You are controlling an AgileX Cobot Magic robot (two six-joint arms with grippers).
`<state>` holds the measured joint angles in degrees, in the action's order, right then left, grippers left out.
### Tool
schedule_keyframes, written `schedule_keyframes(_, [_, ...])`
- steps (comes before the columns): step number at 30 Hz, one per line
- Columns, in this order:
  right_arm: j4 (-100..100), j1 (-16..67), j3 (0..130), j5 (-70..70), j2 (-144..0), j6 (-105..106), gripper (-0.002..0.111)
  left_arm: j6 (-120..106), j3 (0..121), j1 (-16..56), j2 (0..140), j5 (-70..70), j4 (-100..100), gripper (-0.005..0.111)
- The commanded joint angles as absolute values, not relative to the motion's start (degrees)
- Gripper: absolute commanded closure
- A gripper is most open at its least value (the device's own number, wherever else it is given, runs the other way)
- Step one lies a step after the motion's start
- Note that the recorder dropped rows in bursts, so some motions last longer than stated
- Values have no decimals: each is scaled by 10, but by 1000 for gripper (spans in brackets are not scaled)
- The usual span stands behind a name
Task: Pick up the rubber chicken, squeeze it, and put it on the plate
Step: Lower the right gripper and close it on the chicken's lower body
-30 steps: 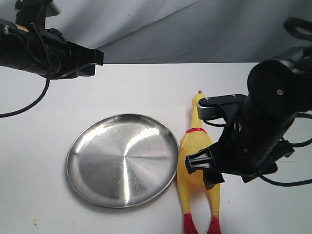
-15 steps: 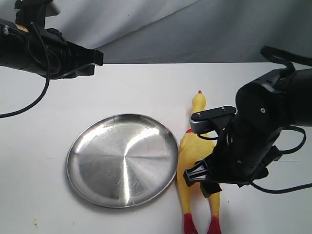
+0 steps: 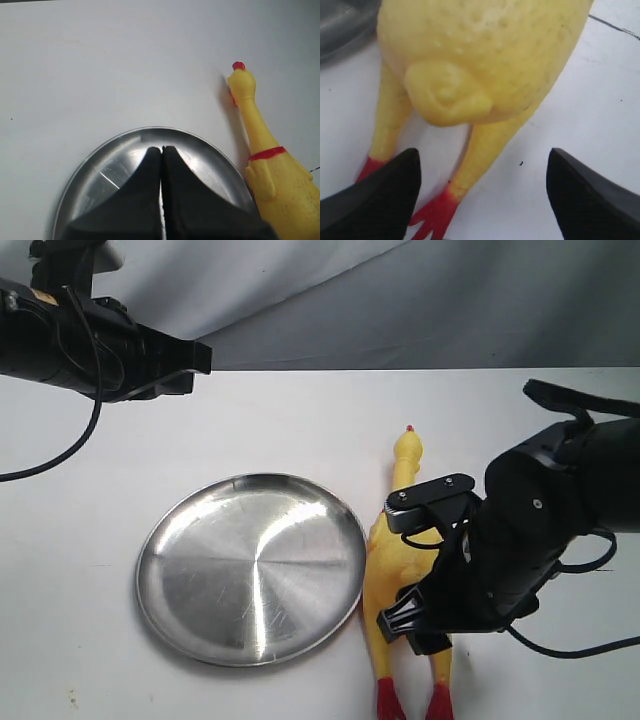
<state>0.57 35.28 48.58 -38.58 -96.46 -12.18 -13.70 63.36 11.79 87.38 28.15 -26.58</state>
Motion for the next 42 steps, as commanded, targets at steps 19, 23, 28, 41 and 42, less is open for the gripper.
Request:
schedule_keyframes(19, [-6,355,485,-306,-1026,-118,43,-140,639,119,874,273,-264,107])
schedule_keyframes(23, [-13,355,485,-306,-1038,-119,45,-140,639,119,874,273,-264,107])
schedule_keyframes(28, [-13,355,485,-306,-1055,-119,54,-140,639,119,874,273,-264,107])
schedule_keyframes(41, [-13,355,487,-321,-1054,-120,102,-140,639,119,874,273,-264,107])
schedule_keyframes(42, [-19,355,488,-329,-1054,-118,108,-140,639,119,874,273,-264,107])
